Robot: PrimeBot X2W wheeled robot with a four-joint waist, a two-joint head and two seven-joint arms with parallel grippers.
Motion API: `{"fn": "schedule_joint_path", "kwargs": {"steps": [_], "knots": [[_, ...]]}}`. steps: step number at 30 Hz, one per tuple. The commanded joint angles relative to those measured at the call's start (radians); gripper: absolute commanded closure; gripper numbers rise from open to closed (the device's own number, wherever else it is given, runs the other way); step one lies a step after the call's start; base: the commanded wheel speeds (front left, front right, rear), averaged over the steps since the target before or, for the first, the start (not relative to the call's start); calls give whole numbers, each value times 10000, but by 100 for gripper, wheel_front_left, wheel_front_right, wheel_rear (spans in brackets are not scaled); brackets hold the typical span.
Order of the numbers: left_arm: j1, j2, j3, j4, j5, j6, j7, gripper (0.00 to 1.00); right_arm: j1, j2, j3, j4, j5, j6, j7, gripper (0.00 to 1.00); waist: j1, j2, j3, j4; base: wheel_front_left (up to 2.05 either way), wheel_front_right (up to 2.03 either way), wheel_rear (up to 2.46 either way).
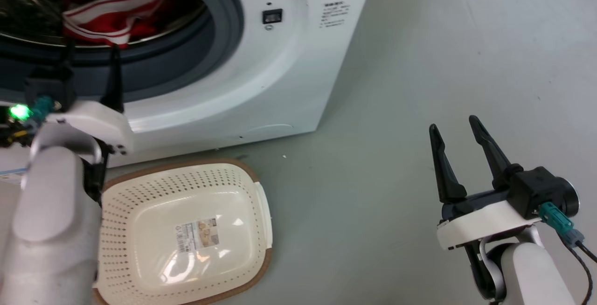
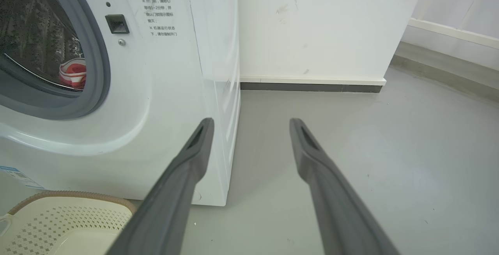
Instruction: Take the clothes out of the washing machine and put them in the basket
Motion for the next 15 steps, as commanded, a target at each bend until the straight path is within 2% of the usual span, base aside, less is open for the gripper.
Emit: {"fn": "schedule_joint_path", "kwargs": {"steps": [1,9,15], "knots": [[-471,309,13,236,-1,-58,91,0,-291,10,126,102,129,-7,-146,0,-2,0,613,-579,0,0,0],[-1915,1622,34,1614,-92,-224,721,0,-958,13,606,719,726,-7,-615,0,-2,0,1410,-1445,0,0,0],[-3261,2589,-412,2363,15,-290,1595,0,-1333,15,955,977,1044,-7,-758,0,-2,0,1920,-1906,0,0,0]]}}
